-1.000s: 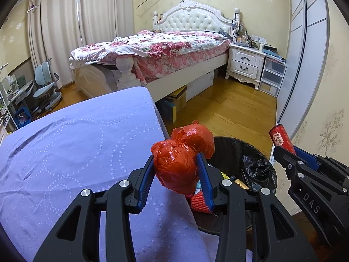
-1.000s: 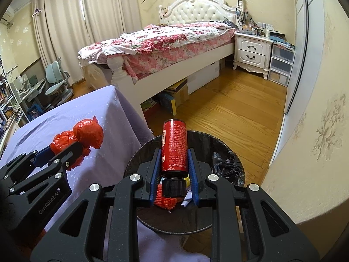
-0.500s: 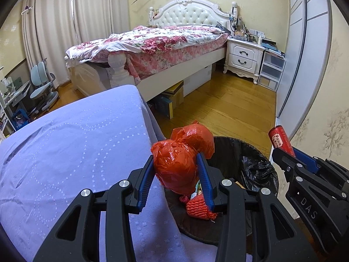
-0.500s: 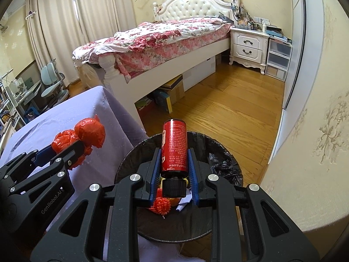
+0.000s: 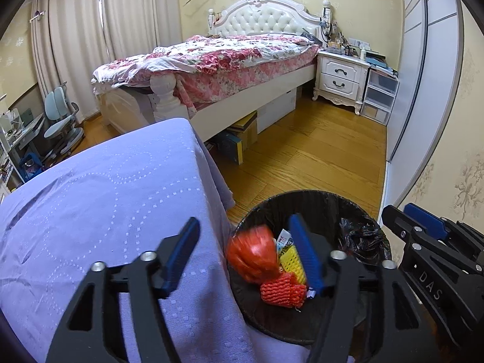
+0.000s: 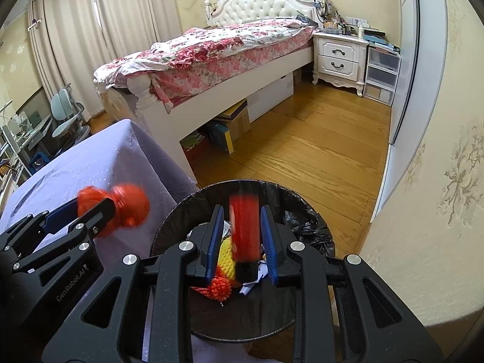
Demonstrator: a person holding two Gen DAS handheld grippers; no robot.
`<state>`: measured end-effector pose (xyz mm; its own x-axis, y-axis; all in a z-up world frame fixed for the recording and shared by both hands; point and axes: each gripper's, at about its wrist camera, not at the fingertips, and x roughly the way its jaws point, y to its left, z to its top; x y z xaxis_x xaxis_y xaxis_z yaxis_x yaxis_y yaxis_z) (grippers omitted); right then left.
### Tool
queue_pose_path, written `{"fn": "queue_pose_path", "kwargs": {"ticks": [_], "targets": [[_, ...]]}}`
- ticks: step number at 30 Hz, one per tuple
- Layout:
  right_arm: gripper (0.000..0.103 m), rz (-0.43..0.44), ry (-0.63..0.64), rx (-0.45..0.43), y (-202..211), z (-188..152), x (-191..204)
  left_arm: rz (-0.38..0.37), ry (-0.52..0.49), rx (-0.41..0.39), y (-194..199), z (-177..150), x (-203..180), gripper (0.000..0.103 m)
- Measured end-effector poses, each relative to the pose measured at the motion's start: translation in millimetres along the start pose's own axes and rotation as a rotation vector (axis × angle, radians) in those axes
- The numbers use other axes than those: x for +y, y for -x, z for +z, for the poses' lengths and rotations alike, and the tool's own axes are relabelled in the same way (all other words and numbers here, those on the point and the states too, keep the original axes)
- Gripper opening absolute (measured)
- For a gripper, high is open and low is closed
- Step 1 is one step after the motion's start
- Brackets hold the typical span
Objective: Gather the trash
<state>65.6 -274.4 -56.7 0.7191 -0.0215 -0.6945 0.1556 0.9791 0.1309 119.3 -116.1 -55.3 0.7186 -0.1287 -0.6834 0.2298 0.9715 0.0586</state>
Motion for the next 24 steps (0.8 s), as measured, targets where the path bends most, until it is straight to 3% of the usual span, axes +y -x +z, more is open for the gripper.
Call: {"fn": "queue_pose_path", "kwargs": {"ticks": [1, 4, 12, 14, 17, 18, 24], "targets": [[0.036, -0.005, 0.002, -0.001, 0, 0, 0, 0.006, 0.003, -0.006, 2, 0, 0, 0.073], [0.041, -0.02, 0.005, -0.003, 1, 0, 0, 0.018, -0.002, -0.012, 5, -1, 1, 0.076], [0.067, -0.049, 0.0, -0.021, 10, 2, 0, 0.058, 0.035, -0.02, 12, -4, 17, 0.081], [0.08, -0.06, 0.002, -0.039, 14, 2, -1, 0.066, 0.042, -0.029, 17, -4, 21, 0.081], [0.092, -0.115, -0.001, -0.094, 24, -1, 4, 0.078, 0.049, -0.043, 24, -5, 27, 0.083], [0.093, -0.147, -0.008, -0.133, 31, -3, 7, 0.08, 0.051, -0.047, 27, -5, 28, 0.083], [0.097, -0.124, -0.036, -0.136, 37, -4, 7, 0.099, 0.062, -0.069, 44, -10, 38, 0.085]]}}
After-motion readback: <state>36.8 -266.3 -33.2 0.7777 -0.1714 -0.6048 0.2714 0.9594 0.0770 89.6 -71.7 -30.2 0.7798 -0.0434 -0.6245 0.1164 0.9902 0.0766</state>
